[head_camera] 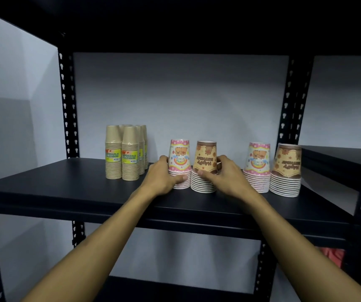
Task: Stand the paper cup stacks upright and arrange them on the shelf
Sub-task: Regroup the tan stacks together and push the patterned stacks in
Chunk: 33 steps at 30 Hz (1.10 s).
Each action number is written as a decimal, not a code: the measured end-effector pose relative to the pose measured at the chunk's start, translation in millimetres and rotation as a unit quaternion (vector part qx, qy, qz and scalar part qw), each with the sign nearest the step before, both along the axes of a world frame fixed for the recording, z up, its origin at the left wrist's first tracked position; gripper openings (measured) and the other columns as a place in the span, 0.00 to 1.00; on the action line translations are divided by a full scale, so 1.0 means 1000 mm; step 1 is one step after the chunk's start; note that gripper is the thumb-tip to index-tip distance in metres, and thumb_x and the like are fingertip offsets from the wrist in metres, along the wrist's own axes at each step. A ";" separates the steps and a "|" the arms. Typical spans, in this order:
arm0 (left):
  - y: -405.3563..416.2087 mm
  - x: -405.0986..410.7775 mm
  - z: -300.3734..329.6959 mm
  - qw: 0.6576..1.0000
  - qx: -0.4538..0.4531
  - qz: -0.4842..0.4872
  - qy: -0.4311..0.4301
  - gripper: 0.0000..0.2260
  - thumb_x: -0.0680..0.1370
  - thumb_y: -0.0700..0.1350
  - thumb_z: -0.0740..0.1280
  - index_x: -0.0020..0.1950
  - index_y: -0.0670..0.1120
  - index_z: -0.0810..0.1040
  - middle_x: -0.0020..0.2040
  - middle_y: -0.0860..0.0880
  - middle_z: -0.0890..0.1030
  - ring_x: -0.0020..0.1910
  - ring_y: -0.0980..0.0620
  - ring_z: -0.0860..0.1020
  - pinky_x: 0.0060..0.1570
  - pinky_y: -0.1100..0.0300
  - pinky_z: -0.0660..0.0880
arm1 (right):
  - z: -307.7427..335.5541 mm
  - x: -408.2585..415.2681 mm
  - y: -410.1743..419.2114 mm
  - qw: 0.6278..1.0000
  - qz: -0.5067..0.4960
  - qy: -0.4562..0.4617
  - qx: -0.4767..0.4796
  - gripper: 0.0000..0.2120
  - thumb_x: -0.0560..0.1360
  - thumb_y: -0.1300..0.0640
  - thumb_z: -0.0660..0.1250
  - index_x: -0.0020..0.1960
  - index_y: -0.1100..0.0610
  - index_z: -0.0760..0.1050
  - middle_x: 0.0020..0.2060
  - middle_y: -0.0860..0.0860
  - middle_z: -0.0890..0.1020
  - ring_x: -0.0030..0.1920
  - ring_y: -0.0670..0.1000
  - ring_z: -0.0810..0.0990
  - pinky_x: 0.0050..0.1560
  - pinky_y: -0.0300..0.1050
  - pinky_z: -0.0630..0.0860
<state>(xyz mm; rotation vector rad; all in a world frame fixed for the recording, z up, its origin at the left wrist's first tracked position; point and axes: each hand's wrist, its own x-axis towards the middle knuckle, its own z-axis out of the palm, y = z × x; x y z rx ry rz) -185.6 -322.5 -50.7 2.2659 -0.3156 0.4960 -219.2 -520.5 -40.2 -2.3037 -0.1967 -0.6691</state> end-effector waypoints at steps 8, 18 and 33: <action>0.010 0.051 0.011 0.997 0.058 0.024 0.046 0.32 0.71 0.54 0.76 0.68 0.42 0.68 0.65 0.44 0.77 0.62 0.44 0.77 0.58 0.53 0.75 | 0.015 0.046 0.019 0.997 0.018 0.078 0.005 0.29 0.71 0.46 0.75 0.65 0.58 0.70 0.56 0.52 0.79 0.51 0.50 0.77 0.51 0.45 0.74; 0.015 0.093 0.017 0.994 0.067 0.050 0.070 0.34 0.72 0.53 0.76 0.70 0.41 0.66 0.66 0.43 0.76 0.64 0.43 0.76 0.61 0.52 0.74 | 0.022 0.084 0.030 0.991 0.040 0.127 0.027 0.29 0.72 0.49 0.75 0.67 0.57 0.66 0.56 0.52 0.77 0.57 0.56 0.79 0.50 0.56 0.83; 0.014 0.117 0.009 0.996 0.032 0.057 0.055 0.31 0.74 0.50 0.75 0.71 0.42 0.65 0.67 0.42 0.75 0.66 0.43 0.75 0.61 0.54 0.72 | 0.009 0.121 0.029 0.997 0.021 0.071 0.021 0.30 0.72 0.46 0.74 0.67 0.58 0.69 0.62 0.54 0.79 0.56 0.53 0.79 0.54 0.45 0.74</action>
